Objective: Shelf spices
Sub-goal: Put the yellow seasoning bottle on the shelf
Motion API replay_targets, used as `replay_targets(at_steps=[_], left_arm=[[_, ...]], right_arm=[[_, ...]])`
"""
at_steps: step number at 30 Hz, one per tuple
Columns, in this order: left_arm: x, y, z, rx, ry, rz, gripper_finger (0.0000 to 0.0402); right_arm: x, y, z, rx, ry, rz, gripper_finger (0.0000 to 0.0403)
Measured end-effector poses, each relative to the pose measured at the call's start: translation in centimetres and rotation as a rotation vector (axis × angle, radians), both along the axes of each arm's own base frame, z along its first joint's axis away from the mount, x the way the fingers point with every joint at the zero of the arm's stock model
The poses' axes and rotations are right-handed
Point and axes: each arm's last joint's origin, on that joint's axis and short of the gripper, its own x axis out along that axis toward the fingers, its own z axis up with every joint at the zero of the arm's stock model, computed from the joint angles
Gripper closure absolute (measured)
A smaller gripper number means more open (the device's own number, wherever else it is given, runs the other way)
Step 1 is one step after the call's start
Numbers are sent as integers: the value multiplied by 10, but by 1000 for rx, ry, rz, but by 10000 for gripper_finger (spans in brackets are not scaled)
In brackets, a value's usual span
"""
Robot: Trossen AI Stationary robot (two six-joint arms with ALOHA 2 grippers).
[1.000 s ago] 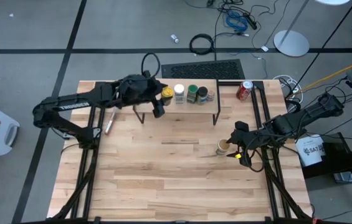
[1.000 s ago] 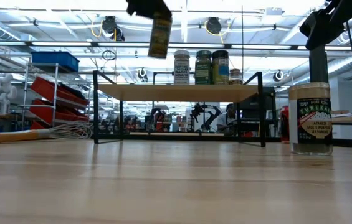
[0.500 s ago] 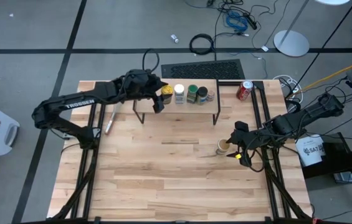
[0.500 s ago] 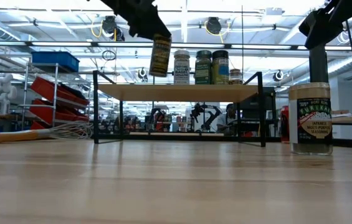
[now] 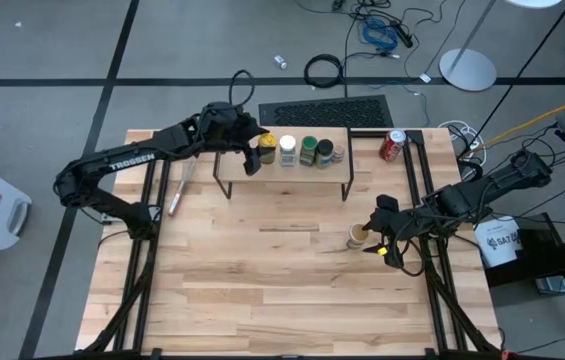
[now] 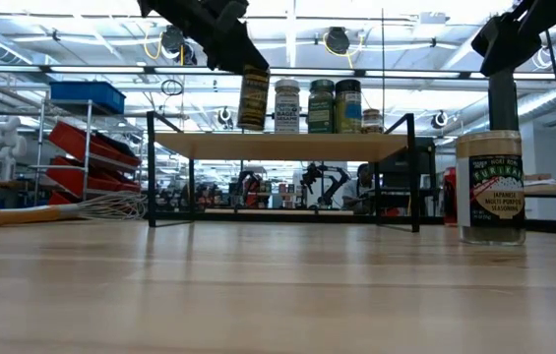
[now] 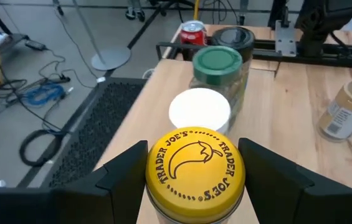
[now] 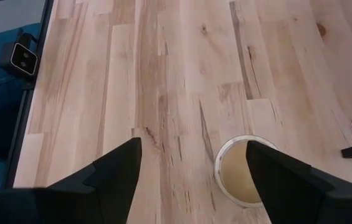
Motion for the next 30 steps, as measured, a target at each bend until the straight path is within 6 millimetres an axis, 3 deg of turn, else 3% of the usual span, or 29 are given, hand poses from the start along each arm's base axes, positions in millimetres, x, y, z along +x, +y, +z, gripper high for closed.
replay_targets(at_steps=[10, 30], left_arm=[[12, 7, -16, -27, 35, -25, 164], [10, 11, -16, -46, 24, -68, 155]], right_arm=[[0, 0, 0, 3, -2, -2, 127], [0, 0, 0, 3, -1, -2, 127]])
